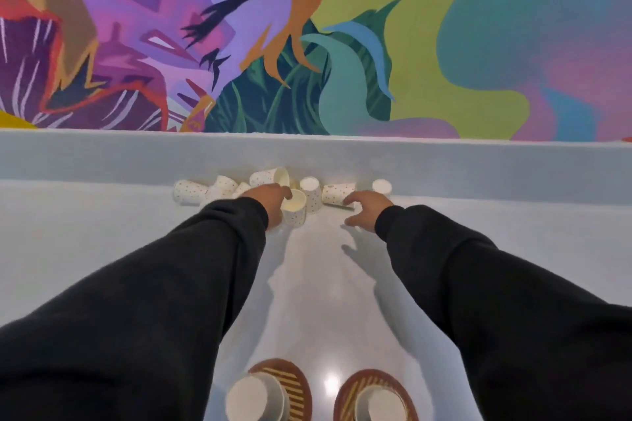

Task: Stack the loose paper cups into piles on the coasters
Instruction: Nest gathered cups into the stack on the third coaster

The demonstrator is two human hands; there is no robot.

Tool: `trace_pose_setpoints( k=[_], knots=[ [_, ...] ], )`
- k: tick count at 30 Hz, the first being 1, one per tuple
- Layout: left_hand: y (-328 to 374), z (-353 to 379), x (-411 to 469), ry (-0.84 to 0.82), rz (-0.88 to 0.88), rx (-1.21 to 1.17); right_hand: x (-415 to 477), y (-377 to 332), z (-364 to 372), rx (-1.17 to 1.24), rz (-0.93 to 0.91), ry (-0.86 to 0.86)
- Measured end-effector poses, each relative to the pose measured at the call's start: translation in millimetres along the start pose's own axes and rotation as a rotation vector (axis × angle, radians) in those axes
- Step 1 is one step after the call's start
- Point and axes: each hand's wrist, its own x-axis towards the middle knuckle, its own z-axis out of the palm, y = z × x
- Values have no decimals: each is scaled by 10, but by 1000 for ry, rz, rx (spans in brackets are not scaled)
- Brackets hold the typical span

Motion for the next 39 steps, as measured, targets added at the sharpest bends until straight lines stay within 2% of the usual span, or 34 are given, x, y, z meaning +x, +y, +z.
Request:
trace_pose_setpoints(
  k=[3,7,10,14,17,20,22,24,27,31,34,39],
  knots=[
    [-63,199,168,-14,16,0,276,-16,213,133,112,-27],
    [-133,423,304,-7,5,-80,476,-24,412,455,210,178],
    [-193,545,388,-22,34,-51,592,-70,456,618,290,201],
    [-199,588,439,-29,111,29,702,-26,532,657,350,130],
    [-223,592,442,44,152,-6,683,-6,545,645,349,216],
    [-252,612,429,161,131,-133,503,-67,461,603,277,343],
    [-237,597,416,195,87,-297,369,-140,397,548,185,410],
    [-190,553,402,191,66,-432,235,-257,306,495,68,470],
    [-117,493,390,120,63,-514,108,-405,161,418,-150,531],
    [-69,431,372,93,117,-535,56,-552,79,335,-342,425],
    [-81,406,371,104,112,-649,89,-603,146,318,-363,321],
    [-170,408,383,102,68,-711,94,-670,249,494,-318,262]
  ],
)
